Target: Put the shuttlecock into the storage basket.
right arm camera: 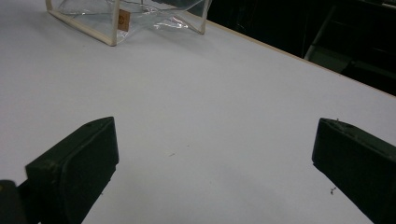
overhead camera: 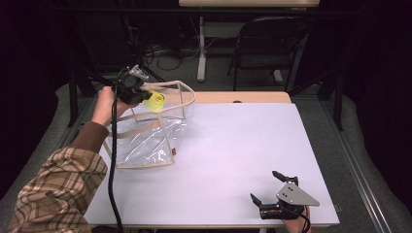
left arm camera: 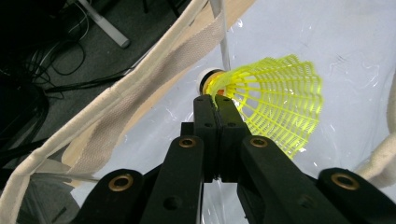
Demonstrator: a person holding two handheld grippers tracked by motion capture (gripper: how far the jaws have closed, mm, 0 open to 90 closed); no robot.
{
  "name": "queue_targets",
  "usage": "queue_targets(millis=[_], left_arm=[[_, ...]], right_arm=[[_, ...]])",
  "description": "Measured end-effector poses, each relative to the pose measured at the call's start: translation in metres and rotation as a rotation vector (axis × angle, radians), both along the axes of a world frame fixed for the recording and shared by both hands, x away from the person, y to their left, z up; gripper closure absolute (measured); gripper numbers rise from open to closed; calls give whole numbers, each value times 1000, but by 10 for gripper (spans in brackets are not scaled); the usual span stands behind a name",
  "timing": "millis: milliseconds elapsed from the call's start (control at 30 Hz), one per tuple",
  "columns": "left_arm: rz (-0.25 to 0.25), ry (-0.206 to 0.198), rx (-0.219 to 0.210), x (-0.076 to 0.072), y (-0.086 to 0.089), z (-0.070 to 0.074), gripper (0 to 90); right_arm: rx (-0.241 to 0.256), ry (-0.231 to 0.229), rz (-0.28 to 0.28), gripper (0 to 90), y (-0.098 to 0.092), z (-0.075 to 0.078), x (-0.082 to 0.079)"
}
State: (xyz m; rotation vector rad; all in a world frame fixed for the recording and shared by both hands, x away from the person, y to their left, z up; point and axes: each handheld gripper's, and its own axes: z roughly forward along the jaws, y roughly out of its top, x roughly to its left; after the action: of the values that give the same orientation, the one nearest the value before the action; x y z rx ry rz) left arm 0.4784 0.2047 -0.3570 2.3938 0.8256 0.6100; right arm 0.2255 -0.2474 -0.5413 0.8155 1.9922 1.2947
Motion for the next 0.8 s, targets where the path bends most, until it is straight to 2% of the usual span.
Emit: queue_targets(millis=[467, 800], left_arm=[[0, 50, 24, 6, -6, -6, 896], [5, 61, 43, 8, -10, -8, 895]], right_arm=[[1, 0, 0, 1, 0, 0, 0], [-2, -2, 0, 1, 0, 0, 0]])
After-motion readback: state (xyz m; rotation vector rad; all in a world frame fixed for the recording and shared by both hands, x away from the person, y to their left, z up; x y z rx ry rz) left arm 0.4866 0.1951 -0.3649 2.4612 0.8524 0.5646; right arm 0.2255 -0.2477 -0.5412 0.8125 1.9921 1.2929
